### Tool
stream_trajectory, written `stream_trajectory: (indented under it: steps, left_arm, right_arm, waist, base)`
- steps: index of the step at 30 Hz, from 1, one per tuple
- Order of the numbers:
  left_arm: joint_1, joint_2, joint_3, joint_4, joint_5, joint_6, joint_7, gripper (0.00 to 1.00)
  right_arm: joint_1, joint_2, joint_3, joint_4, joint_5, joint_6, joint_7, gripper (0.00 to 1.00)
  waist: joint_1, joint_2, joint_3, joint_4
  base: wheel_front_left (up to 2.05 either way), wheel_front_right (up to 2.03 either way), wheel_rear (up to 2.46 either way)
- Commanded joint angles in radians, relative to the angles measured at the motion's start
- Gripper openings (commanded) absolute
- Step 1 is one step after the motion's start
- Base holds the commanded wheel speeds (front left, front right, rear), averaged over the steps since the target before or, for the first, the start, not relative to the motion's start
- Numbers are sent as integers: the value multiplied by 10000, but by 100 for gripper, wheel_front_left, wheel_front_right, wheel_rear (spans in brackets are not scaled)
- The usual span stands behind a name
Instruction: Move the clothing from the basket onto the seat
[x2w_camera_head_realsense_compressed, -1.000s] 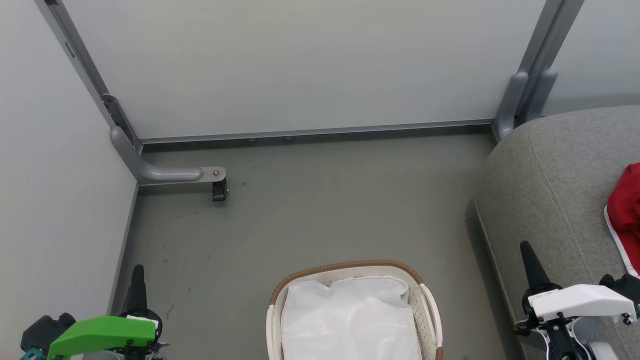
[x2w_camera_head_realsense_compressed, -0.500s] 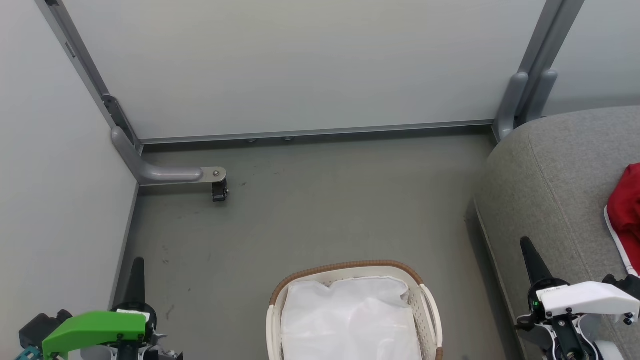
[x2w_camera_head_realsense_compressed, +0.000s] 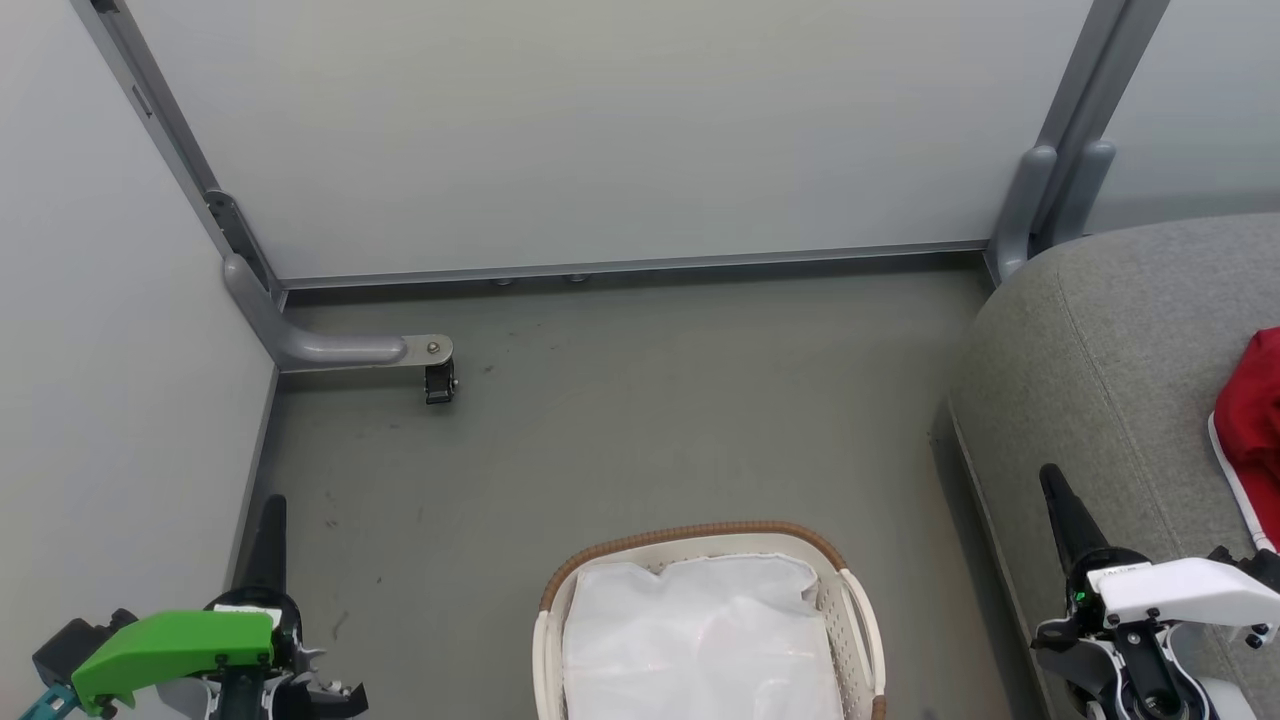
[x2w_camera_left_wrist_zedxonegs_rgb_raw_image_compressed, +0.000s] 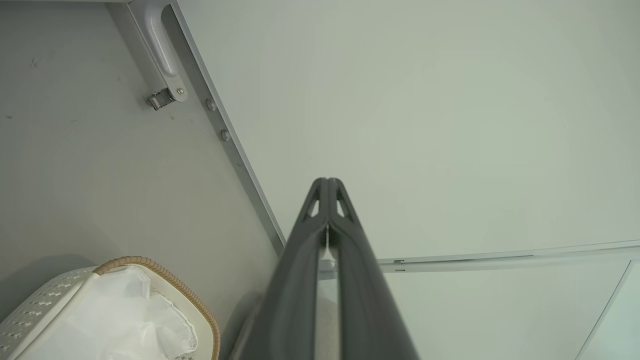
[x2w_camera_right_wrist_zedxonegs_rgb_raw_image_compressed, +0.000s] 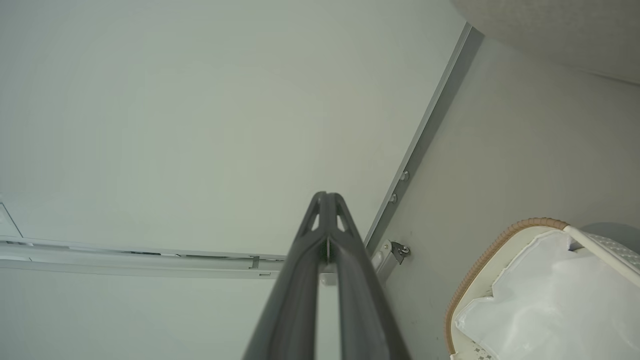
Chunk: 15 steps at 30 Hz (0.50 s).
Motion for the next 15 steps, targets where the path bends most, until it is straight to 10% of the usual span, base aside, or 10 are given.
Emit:
stream_trajectory:
  steps: [1, 15]
  left_arm:
    - [-219, 77, 55, -85, -251, -50, 74, 0]
    - [-330, 80, 110, -205, -1303, -86, 336, 0]
  right_arm:
    - [-137, -62, -28, -110, 216, -5, 68, 0]
    - [-135, -69, -57, -252, 1257, -6, 350, 0]
  waist:
    - [0, 29, -2, 1]
    - [0, 33, -17, 5]
  base:
    - [0, 0, 0]
    - [0, 0, 0]
